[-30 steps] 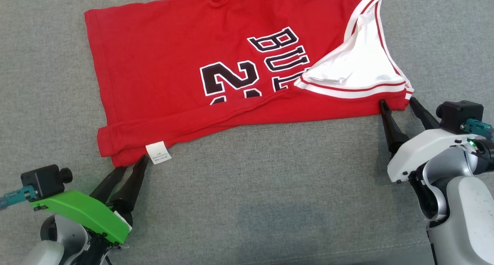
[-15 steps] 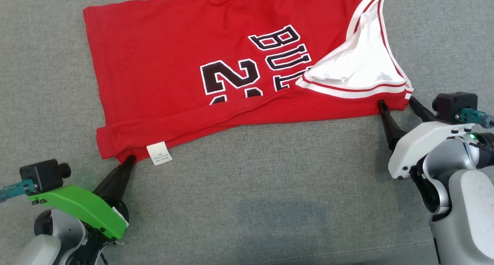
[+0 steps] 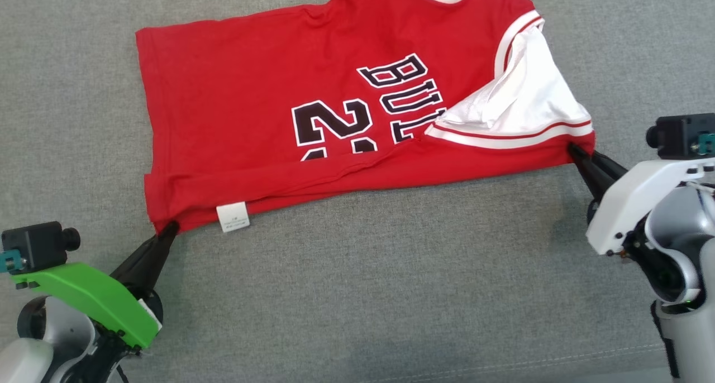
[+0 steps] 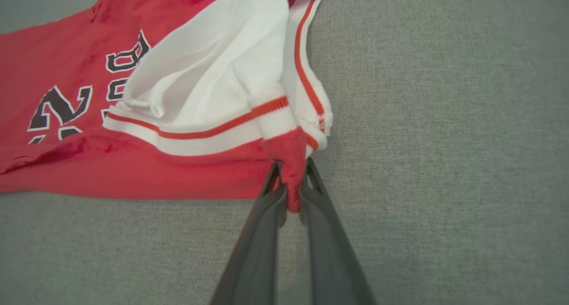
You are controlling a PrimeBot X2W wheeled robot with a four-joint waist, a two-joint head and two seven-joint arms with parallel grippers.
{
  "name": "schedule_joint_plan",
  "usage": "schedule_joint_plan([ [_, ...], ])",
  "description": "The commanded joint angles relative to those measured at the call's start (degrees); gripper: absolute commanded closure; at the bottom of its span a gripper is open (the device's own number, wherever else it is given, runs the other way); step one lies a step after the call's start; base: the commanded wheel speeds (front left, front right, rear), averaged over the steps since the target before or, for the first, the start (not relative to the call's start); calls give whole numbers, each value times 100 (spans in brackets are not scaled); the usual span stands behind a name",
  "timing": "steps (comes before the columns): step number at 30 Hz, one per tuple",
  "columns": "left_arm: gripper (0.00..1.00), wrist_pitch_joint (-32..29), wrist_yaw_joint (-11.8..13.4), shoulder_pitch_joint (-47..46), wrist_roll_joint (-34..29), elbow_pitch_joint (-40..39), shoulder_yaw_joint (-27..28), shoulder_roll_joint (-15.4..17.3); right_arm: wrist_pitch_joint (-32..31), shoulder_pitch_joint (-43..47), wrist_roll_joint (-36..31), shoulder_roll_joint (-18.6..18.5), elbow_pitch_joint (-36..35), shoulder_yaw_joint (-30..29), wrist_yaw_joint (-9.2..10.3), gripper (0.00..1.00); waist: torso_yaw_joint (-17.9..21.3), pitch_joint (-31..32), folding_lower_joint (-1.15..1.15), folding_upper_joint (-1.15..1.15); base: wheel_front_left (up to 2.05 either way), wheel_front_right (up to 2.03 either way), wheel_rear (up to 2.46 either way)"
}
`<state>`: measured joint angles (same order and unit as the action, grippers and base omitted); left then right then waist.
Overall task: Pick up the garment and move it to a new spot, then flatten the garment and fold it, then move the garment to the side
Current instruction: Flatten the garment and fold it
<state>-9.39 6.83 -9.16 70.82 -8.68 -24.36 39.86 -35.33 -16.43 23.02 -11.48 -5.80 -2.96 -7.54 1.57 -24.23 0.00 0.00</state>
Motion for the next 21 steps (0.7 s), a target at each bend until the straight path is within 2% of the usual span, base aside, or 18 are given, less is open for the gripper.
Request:
schedule_joint_plan([
  [1,100,-8,7,80,30,-47,51,76,-69,90,69,-82,-70,-67,10,100,17,116,0,0,0,0,0],
  [7,100,-123,77,537,345,-774,395,524,-1043,408,765,-396,-747,-438,10,100,60,315,0,0,0,0,0],
  [10,100,-109,128,862,362,-997,441,688,-1320,647,889,-474,-978,-582,10,100,90,335,0,0,0,0,0],
  [14,100,96,136,1315,488,-1061,428,552,-1348,995,872,-458,-983,-631,10,100,129,295,0,0,0,0,0],
  [21,100,494,58,1969,576,-884,234,157,-899,1569,738,-440,-569,-455,10,100,112,163,0,0,0,0,0],
])
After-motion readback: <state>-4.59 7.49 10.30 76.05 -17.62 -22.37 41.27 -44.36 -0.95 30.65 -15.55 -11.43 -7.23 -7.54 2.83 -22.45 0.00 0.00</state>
